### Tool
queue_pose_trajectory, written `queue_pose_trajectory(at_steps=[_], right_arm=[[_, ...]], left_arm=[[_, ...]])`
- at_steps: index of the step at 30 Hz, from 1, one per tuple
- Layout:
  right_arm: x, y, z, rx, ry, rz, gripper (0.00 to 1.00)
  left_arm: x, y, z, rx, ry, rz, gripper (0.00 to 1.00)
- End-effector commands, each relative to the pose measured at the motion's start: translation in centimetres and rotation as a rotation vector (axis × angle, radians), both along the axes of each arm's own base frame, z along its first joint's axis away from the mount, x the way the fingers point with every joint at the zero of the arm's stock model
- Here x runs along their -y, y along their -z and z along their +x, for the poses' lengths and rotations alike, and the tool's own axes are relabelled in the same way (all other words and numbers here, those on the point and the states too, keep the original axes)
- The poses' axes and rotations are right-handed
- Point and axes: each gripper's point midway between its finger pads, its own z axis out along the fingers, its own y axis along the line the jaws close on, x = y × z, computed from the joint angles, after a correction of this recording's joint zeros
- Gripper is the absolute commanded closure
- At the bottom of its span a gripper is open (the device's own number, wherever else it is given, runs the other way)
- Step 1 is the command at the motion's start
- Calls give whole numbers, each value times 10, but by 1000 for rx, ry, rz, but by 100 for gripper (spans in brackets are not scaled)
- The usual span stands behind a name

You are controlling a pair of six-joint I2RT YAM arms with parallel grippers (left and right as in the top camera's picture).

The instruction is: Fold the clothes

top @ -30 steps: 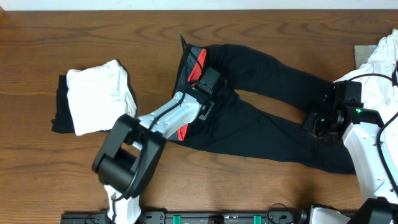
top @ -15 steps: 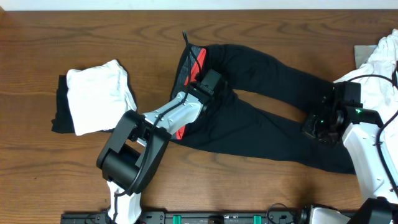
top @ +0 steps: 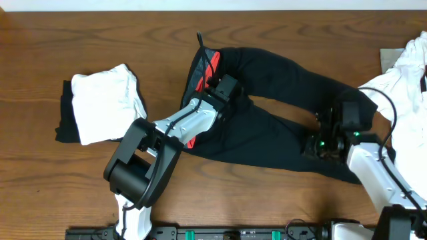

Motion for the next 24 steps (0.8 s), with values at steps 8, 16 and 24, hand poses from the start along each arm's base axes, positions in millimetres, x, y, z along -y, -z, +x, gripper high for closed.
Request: queue_pose_trajectory(at_steps=[8,16,24], right_arm=[[17,39,-28,-58,117,-92,99],[35,43,-41,-115,191,-170,99],[41,45,-50,-155,221,-195,99]], left_arm=[[-5,-11,5,31,-19,23,55],[-37,-32,13,130,-91,188,55],[-72,-36,18,124,-171,232,55]])
